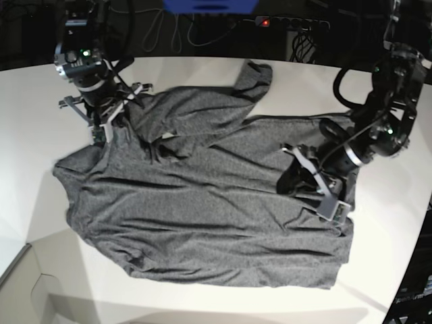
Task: Layout the t-shirt on the table in an organized manner, then fold the t-shirt properly
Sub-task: 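Pull the grasped sleeve out with the left gripper, away from the shirt body, then lower the held sleeve onto the table with the left gripper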
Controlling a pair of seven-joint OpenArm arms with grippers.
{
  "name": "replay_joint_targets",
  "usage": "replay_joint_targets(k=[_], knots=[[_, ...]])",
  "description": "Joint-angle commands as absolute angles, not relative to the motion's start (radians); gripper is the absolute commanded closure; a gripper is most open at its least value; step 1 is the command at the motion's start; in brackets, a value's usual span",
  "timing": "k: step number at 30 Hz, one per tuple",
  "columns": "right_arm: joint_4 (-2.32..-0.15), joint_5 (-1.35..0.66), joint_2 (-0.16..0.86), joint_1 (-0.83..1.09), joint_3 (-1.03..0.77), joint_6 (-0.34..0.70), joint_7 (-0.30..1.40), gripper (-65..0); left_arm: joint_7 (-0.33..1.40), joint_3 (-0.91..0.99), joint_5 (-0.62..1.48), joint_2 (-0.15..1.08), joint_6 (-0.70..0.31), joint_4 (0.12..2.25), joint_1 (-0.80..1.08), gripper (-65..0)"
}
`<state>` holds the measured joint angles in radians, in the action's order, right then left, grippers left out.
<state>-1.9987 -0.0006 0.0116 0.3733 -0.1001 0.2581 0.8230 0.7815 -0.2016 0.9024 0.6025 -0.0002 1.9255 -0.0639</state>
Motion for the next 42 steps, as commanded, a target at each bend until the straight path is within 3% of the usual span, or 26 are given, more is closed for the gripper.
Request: replay_joint_targets(k=[1,11,14,18,21,26,33,42], knots=[[-2.017,-0.005,0.013,0.374,-0.097,0.259,0.802,0.0,0.766,-0.193,0.915,0.613,0.001,1.942,-0.076,-0.1],[-2.003,-0.005,0.018,0.357,-0.145,0.259,0.8,0.0,0.769,-0.2,0.917,0.591,0.001,1.943,0.027,-1.0],[-2.003,-0.005,0.019,0.344,-0.145,0.259,0.8,0.0,0.826,-0.2,0.917,0.568,0.002,1.943,0.05,-8.4],[-2.003,-0.005,0.018,0.341,-0.142,0.259,0.8,0.0,0.99,-0.2,0.917,0.526,0.002,1.943,0.051,-25.1],[-2.002,-0.005,0.016,0.326,-0.14,0.259,0.8,0.0,1.033,-0.202,0.917,0.516,0.002,1.943,0.058,-30.4],[-2.002,-0.005,0.016,0.315,-0.143,0.257,0.803,0.0,1.046,-0.257,0.898,0.526,0.005,1.946,0.085,-30.7],[-2.002,-0.005,0.015,0.315,-0.143,0.257,0.802,0.0,1.047,-0.383,0.699,0.538,0.007,1.948,0.093,-30.7],[-2.002,-0.005,0.015,0.315,-0.143,0.257,0.803,0.0,1.046,-0.432,0.657,0.536,0.008,1.916,0.096,-30.3]])
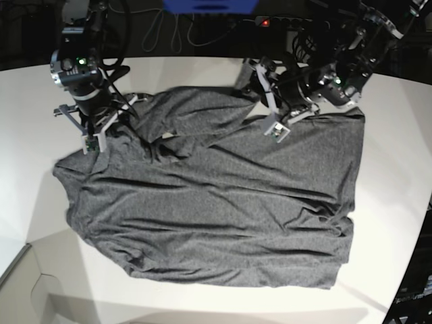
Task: Layout the t-shirt on the table in an organized manner, then fold the t-shirt properly
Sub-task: 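Lower the held sleeve onto the table with the left gripper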
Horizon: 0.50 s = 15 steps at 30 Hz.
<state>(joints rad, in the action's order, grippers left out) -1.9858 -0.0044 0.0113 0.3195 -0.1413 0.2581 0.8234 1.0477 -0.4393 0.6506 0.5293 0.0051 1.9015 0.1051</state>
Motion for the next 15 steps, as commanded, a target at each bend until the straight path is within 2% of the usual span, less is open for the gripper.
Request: replay_joint_targets(k=[1,15], knots=[[-2.002,-0.005,0.015,0.315,-0.145,0.257,0.803,0.0,1.046,-0.432,0.657,0.538,0.008,1.91,0.096,-30.3],[-2.002,-0.005,0.015,0.314,-0.145,0.255,0.803,0.0,1.047,-0.43,0.657,0.542,0.004,1.888,0.088,-30.2]])
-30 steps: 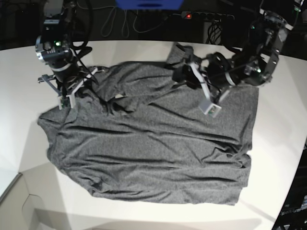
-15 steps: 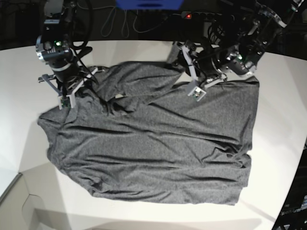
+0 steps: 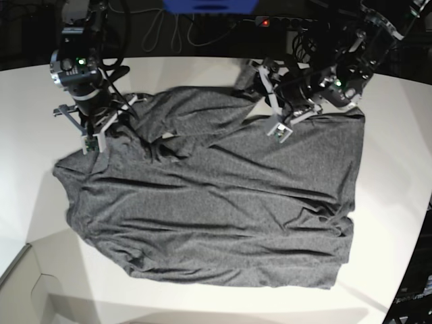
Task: Layout the t-shirt on the table in an organized manner, then fold the t-shirt properly
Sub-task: 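Lower the held sleeve onto the table with the left gripper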
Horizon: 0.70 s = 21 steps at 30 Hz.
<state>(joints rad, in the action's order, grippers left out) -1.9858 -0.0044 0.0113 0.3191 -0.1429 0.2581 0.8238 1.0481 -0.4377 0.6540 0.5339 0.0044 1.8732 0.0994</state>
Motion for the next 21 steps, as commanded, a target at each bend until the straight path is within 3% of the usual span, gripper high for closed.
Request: replay_joint_targets(k=[1,15,21], knots=[[-2.002,-0.005,0.015,0.314,-0.145,0.255,0.803,0.0,1.047,-0.43,0.657,0.542,0.004,1.886,0.087,-30.2],[-2.002,-0.005,0.015,0.298,-0.145,0.255,0.806,0.0,1.047,-0.43,0.657,0.542,0.002,1.819,0.087,-30.0],[-2.002,-0.005,0.015,0.298,-0.145,0.255,0.803,0.0,1.044,-0.432,0.657,0.542,0.002,1.817,0.087,-21.5]])
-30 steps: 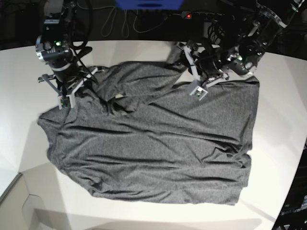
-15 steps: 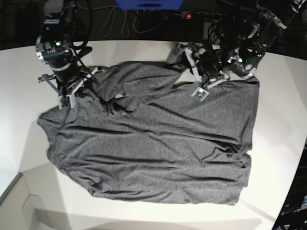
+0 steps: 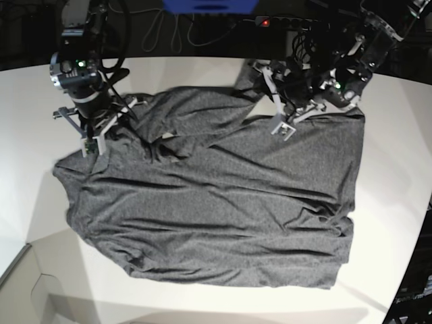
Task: Layout the t-shirt on the table in an organized manner, then fold the t-shirt properly
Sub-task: 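Lower the held sleeve onto the table with the left gripper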
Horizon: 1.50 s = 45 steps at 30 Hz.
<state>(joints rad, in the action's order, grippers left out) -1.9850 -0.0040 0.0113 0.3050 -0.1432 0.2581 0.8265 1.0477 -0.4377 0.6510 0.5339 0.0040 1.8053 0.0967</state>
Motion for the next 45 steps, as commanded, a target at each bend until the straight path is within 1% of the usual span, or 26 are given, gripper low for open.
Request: replay_joint_targets(k=[1,8,13,25,27,29,30,31,32,33,35,40,45], knots=[[-2.002,-0.005,0.015,0.298,-0.145,0.255,0.803,0.0,1.043,-0.432,0.657,0.542,0.002,1.817,0.087,-21.7],[-2.002,-0.005,0.015,0.298,-0.145,0.255,0.803,0.0,1.04,-0.432,0.657,0.542,0.002,1.813,0.087,-21.8],[-2.002,-0.005,0.015,0.298,-0.145,0.255,0.803,0.0,1.038,-0.433,0.657,0.541,0.002,1.767,0.087,-21.8],[-2.002,-0.005,0.016,0.298,-0.145,0.255,0.803,0.0,1.038,-0.437,0.657,0.538,0.002,1.768,0.088,-20.9],[-2.002,-0.005,0.016,0.298,-0.145,0.255,0.803,0.0,1.036,-0.437,0.657,0.538,0.002,1.768,0.09,-16.9],[-2.002,-0.005,0.016,0.298,-0.145,0.255,0.803,0.0,1.036,-0.437,0.657,0.538,0.002,1.768,0.09,-8.7],[-2.002,-0.005,0.016,0.298,-0.145,0.255,0.803,0.0,1.036,-0.437,0.657,0.538,0.002,1.768,0.09,-1.9],[-2.002,-0.005,0.016,0.298,-0.145,0.255,0.803,0.0,1.036,-0.437,0.657,0.538,0.002,1.768,0.09,0.0],[-2.002,-0.005,0.016,0.298,-0.145,0.255,0.803,0.0,1.038,-0.437,0.657,0.538,0.002,1.768,0.09,0.0],[-2.002,-0.005,0.016,0.298,-0.145,0.255,0.803,0.0,1.041,-0.437,0.657,0.538,0.002,1.768,0.09,-1.4],[-2.002,-0.005,0.016,0.298,-0.145,0.255,0.803,0.0,1.041,-0.432,0.657,0.538,0.002,1.771,0.088,0.0],[-2.002,-0.005,0.016,0.298,-0.145,0.255,0.803,0.0,1.044,-0.427,0.657,0.556,0.007,1.845,0.088,0.0],[-2.002,-0.005,0.016,0.298,-0.145,0.255,0.802,0.0,1.044,-0.298,0.665,0.587,0.004,1.949,0.105,0.0]])
